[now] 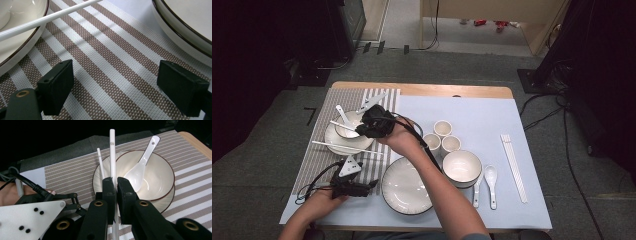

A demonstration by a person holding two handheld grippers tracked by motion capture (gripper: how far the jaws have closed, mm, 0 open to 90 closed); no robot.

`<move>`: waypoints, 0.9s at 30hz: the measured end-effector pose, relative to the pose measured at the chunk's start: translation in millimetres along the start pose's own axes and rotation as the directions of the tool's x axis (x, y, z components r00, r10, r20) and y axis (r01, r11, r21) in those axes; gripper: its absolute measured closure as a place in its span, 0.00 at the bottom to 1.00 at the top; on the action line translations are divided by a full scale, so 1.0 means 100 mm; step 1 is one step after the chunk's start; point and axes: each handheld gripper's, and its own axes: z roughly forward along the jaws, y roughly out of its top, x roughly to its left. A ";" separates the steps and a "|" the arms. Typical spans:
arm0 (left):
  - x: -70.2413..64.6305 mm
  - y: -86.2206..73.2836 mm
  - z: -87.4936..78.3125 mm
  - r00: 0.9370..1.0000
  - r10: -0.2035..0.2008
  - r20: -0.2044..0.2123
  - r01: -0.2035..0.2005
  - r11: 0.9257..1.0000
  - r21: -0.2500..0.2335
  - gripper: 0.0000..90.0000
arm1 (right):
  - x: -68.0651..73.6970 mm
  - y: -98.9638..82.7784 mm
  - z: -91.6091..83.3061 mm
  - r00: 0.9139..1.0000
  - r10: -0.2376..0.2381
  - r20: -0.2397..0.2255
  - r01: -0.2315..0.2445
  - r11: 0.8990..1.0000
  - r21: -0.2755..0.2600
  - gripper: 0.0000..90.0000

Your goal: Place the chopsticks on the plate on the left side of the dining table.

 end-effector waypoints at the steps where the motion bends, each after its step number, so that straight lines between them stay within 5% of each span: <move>1: 0.00 0.00 0.00 1.000 0.000 0.000 0.000 1.000 0.000 0.16 | 0.00 0.00 0.01 1.000 -0.004 -0.001 0.004 1.000 0.002 0.95; 27: 0.00 0.00 0.00 1.000 0.000 0.000 0.000 1.000 0.000 0.16 | 0.02 0.05 0.27 0.999 -0.017 -0.027 0.018 1.000 0.020 0.95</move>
